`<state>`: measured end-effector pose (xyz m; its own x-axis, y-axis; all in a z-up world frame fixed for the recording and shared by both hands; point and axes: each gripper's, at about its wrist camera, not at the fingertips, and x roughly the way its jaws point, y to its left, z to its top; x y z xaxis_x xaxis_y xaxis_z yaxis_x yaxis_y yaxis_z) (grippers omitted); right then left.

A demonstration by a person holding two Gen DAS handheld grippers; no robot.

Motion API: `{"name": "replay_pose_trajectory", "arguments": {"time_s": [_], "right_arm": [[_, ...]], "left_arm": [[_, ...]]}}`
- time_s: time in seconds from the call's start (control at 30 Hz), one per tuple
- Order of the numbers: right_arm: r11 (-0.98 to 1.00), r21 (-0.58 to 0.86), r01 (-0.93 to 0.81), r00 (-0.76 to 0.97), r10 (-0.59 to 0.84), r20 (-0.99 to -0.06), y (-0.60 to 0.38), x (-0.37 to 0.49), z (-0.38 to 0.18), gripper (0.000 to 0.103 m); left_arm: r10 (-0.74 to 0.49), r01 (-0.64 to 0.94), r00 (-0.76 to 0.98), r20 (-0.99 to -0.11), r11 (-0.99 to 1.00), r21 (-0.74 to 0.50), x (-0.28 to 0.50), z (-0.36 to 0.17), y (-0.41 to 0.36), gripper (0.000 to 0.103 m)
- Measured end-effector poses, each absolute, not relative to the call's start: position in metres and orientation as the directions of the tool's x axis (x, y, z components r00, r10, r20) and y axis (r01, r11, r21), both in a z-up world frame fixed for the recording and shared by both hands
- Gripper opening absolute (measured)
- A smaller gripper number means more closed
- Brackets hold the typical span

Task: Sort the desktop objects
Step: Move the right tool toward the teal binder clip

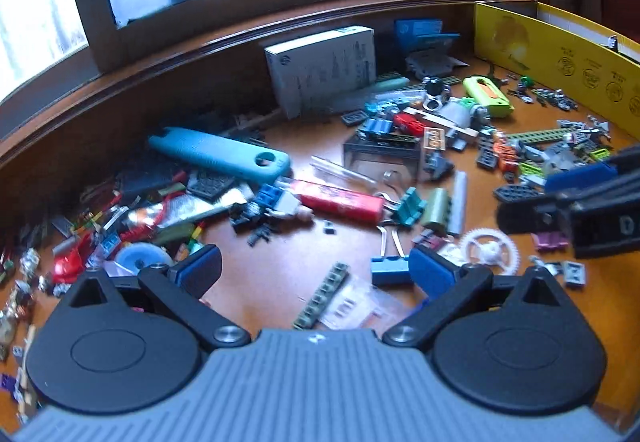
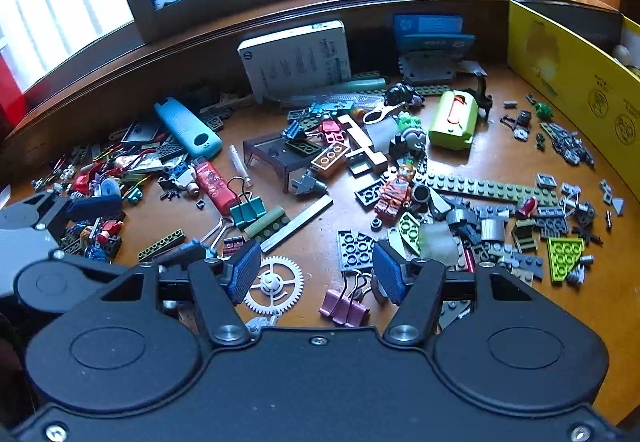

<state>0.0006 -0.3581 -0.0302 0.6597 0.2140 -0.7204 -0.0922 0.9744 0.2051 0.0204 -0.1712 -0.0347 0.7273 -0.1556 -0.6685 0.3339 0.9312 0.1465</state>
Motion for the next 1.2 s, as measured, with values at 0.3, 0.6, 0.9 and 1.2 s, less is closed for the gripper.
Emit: {"name": "replay_pose_trajectory", "arguments": {"time_s": [0.3, 0.6, 0.9, 1.2], "right_arm": [[0.977, 0.206, -0.057, 0.664, 0.191, -0.723, -0.351, 0.002, -0.033, 0.06], [0.982, 0.187, -0.032, 0.676, 0.159, -0.719, -0.351, 0.002, -0.031, 0.06], [0.982, 0.187, -0.019, 0.676, 0.151, -0.721, -0.356, 0.0, -0.032, 0.06], [0.979, 0.185, -0.088, 0.686, 0.195, -0.701, -0.344, 0.011, -0.033, 0.05]], "left_arm": [[-0.138, 0.323, 0.745, -0.652, 0.931, 0.172, 0.031, -0.031, -0.15, 0.089], [-0.296, 0.494, 0.681, -0.67, 0.861, 0.122, 0.015, -0.034, -0.173, 0.089], [-0.184, 0.401, 0.726, -0.663, 0.896, 0.19, 0.03, -0.042, -0.161, 0.083], [-0.229, 0.456, 0.716, -0.659, 0.869, 0.194, 0.04, -0.04, -0.164, 0.059]]}}
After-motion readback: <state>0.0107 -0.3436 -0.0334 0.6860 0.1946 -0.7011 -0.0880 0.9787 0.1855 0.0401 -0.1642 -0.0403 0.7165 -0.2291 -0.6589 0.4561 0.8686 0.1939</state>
